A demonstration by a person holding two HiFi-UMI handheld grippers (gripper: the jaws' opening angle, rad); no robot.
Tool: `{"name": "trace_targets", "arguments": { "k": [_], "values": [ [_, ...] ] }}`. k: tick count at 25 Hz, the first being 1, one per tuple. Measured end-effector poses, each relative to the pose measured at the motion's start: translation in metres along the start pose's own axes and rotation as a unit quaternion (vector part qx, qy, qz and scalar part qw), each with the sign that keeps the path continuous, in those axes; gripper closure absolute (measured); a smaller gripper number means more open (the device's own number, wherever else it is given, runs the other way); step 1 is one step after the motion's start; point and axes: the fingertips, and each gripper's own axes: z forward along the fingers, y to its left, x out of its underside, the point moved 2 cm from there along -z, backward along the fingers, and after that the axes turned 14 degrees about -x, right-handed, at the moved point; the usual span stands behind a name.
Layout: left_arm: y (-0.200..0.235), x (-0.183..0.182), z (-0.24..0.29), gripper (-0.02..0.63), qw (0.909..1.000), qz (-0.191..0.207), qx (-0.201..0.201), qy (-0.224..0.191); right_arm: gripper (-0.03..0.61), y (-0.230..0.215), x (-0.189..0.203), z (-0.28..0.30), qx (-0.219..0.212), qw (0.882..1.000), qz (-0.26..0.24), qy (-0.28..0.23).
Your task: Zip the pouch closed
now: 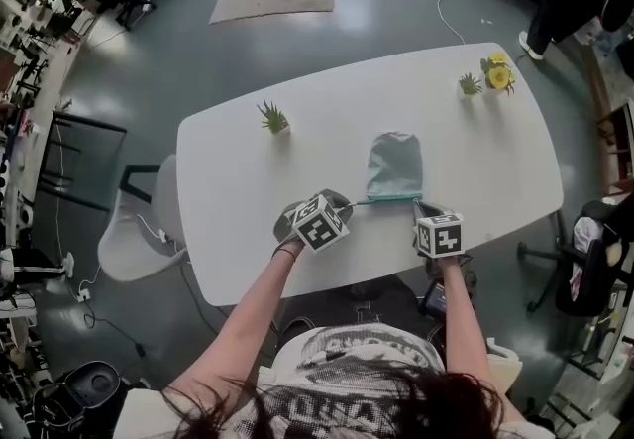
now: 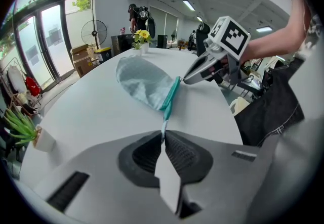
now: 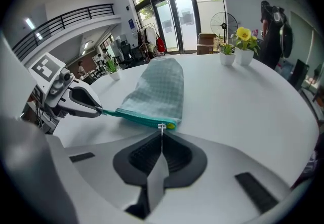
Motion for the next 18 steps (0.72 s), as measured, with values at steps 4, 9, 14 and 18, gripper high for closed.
{"name": "trace_targets", "arguments": {
  "k": [4, 9, 14, 18],
  "values": [
    [-0.010, 0.003, 0.003, 0.442, 0.9996, -0.027, 0.011, 0.004, 0.550, 0.002, -0.004, -0.003, -0.002, 0.999, -0.033, 0.004],
    [-0.011, 0.001, -0.001, 0.420, 0.9980, -0.063, -0.008, -0.003, 0.480, 0.010, -0.013, -0.015, -0.030, 0.998, -0.057, -0.012],
    [-0.001, -0.015, -0.022, 0.428, 0.9885, -0.135, -0.048, -0.047, 0.477, 0.029, -0.034, -0.031, -0.075, 0.992, -0.091, -0.053],
    [0.001, -0.026, -0.044, 0.440, 0.9724, -0.199, -0.089, -0.083, 0.480, 0.049, -0.046, -0.040, -0.117, 0.983, -0.115, -0.080]
  ]
}}
